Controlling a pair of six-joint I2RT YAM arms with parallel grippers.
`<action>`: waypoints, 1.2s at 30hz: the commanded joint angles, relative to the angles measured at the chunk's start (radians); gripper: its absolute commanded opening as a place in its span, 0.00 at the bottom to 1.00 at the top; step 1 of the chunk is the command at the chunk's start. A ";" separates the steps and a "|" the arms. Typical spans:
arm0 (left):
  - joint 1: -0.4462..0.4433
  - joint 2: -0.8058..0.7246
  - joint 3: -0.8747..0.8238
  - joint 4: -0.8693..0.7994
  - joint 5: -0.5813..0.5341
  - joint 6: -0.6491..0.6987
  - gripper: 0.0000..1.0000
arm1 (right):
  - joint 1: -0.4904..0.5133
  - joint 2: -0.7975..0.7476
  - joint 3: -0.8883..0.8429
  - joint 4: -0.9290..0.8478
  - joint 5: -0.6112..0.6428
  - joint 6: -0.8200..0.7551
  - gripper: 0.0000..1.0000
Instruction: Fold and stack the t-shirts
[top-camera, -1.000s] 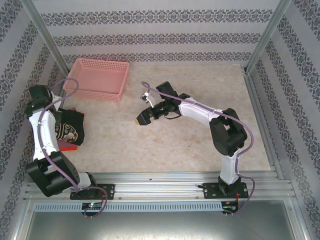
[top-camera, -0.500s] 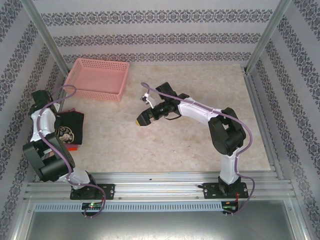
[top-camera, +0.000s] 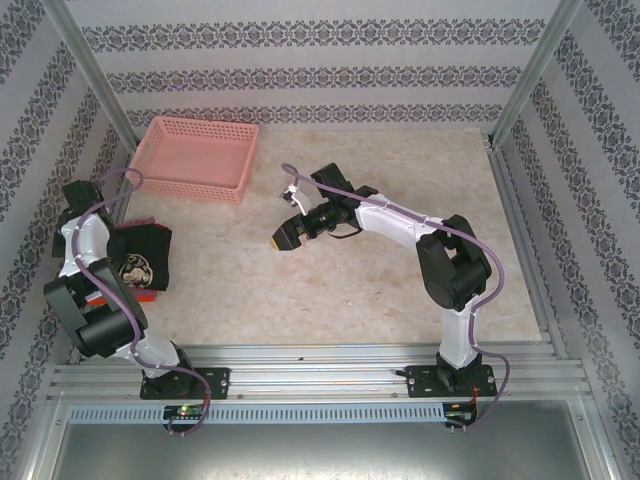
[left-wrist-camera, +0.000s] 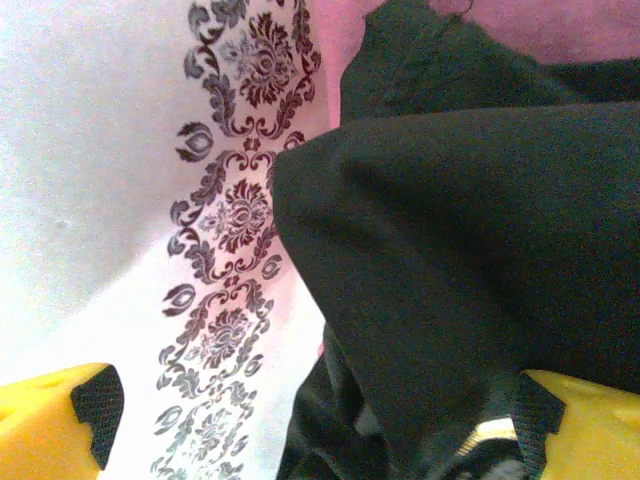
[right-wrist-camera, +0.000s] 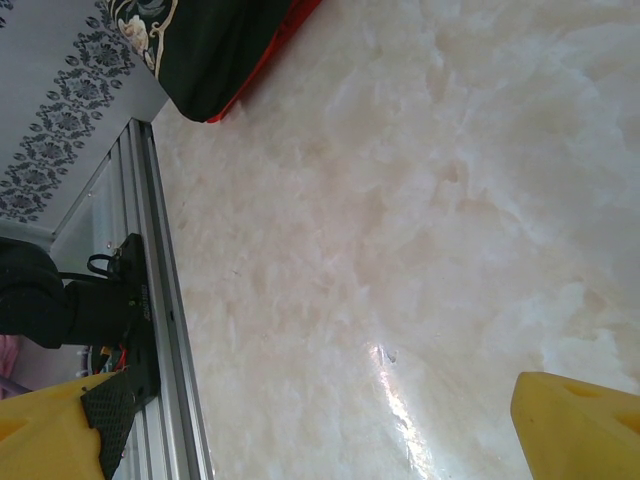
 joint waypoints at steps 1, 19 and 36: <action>0.004 -0.077 0.047 -0.071 0.072 -0.105 1.00 | -0.001 0.012 0.014 -0.001 0.001 -0.010 0.97; -0.016 -0.066 -0.033 0.041 0.610 -0.552 1.00 | 0.002 0.031 0.032 0.004 -0.004 0.003 0.97; 0.125 0.058 -0.061 0.071 0.560 -0.620 1.00 | -0.017 0.000 -0.028 0.006 0.014 -0.002 0.97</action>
